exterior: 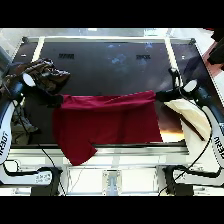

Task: Fold the shirts.

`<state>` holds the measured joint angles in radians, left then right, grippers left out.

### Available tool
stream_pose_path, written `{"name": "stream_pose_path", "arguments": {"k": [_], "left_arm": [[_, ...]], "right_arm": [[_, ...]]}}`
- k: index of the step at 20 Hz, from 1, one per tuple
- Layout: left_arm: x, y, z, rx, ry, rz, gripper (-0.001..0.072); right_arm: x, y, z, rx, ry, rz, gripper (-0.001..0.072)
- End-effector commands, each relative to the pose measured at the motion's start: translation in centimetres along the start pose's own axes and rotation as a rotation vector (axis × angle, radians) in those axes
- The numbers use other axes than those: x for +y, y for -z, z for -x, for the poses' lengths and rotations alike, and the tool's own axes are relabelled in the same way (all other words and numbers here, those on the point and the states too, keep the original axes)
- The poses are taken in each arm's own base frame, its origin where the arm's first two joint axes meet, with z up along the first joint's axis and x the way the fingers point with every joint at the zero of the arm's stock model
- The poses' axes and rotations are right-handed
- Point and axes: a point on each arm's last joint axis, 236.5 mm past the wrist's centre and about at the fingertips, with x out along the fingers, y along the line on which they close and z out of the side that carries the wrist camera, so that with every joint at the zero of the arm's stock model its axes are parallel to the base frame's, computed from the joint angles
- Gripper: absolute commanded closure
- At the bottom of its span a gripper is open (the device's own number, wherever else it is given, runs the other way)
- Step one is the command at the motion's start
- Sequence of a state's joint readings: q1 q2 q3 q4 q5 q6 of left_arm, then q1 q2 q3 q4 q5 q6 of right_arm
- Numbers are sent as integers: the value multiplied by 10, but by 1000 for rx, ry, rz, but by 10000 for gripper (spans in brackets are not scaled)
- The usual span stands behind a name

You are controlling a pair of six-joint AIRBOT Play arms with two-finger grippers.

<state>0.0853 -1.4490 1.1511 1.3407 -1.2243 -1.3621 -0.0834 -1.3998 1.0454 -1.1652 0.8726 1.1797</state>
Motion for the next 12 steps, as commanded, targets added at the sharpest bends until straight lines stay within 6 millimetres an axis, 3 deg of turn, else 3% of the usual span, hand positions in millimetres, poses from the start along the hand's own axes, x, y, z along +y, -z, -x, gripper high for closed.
{"name": "stream_pose_path", "arguments": {"k": [1,5,6,7,8,9,10,12], "left_arm": [[-1,30,-33,60,0,34,698],[20,37,-36,80,-85,54,697],[20,39,-36,89,-85,54,696],[18,41,-35,97,-78,56,677],[16,40,-31,85,-74,57,626],[10,33,-20,44,-62,56,556],[7,24,-3,-19,-66,44,555],[1,5,54,-202,-101,6,555]], "right_arm": [[-3,28,-23,24,11,-32,678],[-1,48,-29,80,-2,-41,664],[1,52,-27,101,-12,-43,603],[1,56,-24,126,-19,-46,467],[1,59,-20,152,-26,-46,420],[2,60,-12,176,-35,-43,420],[0,56,1,176,-38,-44,419],[-11,43,35,131,-12,-47,418]]}}
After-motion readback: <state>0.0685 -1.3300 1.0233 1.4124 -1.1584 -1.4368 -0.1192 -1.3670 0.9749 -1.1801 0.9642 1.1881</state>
